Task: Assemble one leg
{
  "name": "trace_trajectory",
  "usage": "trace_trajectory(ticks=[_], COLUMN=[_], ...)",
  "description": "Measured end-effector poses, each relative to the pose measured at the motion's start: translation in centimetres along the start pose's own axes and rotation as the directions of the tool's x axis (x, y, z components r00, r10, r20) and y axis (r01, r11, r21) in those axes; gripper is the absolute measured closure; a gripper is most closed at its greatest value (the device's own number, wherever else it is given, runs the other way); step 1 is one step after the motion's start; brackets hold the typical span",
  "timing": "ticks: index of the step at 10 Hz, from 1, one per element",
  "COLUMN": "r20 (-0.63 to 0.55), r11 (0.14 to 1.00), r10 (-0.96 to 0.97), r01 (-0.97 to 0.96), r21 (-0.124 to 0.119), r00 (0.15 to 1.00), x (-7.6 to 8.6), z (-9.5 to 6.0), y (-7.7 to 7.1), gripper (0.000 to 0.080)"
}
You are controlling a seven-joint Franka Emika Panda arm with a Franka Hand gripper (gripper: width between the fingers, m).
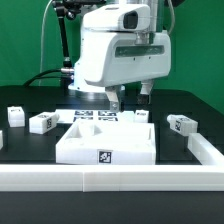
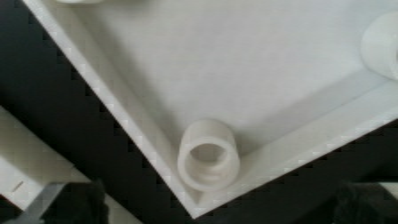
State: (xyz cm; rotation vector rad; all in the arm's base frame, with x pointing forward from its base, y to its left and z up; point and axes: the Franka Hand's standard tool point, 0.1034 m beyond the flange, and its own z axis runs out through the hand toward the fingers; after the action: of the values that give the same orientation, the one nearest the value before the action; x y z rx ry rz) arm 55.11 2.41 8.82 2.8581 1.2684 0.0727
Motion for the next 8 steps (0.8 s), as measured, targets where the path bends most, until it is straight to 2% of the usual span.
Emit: trace_trajectory(ticks=[8], r20=[0.000], r11=[1.000], r10=[0.000], r01=[0.000], r21=[0.000], r00=[1.000], x=[-0.02], z=[0.03], y=[-0.02], gripper=[0.0150])
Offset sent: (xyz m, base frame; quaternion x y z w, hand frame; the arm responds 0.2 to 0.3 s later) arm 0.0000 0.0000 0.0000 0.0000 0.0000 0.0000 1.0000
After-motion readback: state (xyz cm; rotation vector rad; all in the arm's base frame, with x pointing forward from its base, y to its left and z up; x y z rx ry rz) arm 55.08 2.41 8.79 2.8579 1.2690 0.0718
